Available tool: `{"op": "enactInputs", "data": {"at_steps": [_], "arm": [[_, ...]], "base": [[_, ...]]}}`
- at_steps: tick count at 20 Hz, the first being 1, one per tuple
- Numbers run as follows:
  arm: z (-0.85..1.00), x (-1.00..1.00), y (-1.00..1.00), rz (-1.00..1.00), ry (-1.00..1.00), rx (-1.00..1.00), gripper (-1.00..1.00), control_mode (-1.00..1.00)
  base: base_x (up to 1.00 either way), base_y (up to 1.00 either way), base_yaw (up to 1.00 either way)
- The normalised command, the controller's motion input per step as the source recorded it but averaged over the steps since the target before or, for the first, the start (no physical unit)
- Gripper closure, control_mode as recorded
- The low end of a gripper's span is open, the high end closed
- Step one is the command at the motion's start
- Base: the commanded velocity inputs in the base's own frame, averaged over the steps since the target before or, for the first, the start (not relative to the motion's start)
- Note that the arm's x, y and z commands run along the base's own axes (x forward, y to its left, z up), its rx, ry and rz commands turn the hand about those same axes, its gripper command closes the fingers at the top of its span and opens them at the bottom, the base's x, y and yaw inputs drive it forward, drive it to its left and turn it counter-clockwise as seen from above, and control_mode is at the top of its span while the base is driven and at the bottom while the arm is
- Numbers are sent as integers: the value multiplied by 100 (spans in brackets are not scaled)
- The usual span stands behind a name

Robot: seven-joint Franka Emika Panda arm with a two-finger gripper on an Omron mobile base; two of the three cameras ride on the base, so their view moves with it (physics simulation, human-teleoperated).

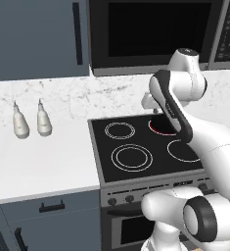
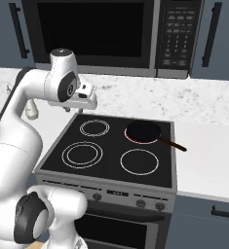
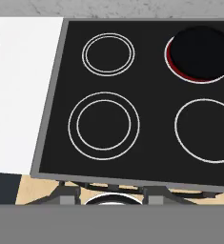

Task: Turn off the rear right burner of the stove.

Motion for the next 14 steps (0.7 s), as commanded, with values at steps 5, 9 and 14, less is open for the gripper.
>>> {"op": "enactInputs", "data": {"at_steps": [5,9,14], "arm": [[0,-11,-6,0,-1,0,-100,-100],[0,-11,-1,0,-4,0,-100,-100],[-1,0,-12,0,4,0,-100,-100]], "base": [[0,0,0],[0,0,0],[0,0,0]]}}
